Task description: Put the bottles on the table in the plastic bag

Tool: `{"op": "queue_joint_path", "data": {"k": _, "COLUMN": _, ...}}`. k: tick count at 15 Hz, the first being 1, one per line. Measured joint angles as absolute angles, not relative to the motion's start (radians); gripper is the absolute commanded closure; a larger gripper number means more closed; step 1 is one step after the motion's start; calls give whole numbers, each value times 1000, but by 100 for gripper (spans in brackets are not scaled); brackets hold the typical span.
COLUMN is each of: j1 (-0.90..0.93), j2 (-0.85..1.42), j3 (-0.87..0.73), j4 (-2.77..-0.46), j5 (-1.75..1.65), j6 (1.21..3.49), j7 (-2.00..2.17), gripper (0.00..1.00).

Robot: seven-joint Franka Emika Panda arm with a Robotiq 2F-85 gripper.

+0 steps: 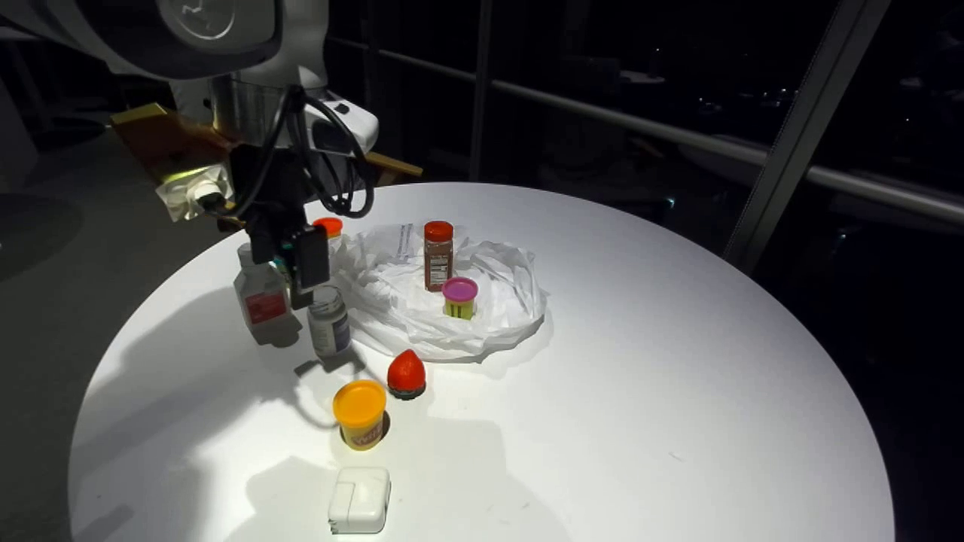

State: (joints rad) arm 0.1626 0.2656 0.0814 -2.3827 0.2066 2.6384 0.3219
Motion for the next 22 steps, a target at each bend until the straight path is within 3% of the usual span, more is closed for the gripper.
{"op": "queue_joint_path", "data": {"k": 10, "j1": 165, "j2": 371, "j3": 80, "j4": -2380, "j5": 180, "j6": 2812, "j7": 287, "gripper": 3}}
{"op": "queue_joint_path", "data": {"k": 11, "j1": 167, "j2": 380, "j3": 80, "j4": -2380, "j5": 179, "j6": 2833, "j7": 287, "gripper": 26}}
{"op": "queue_joint_path", "data": {"k": 13, "j1": 174, "j2": 399, "j3": 79, "j4": -2380, "j5": 175, "j6": 2877, "j7": 287, "gripper": 28}}
{"op": "queue_joint_path", "data": {"k": 19, "j1": 254, "j2": 428, "j3": -17, "j4": -2380, "j5": 85, "j6": 2953, "j7": 309, "gripper": 74}}
{"op": "queue_joint_path", "data": {"k": 22, "j1": 326, "j2": 426, "j3": -112, "j4": -2380, "j5": 12, "j6": 2952, "j7": 342, "gripper": 74}}
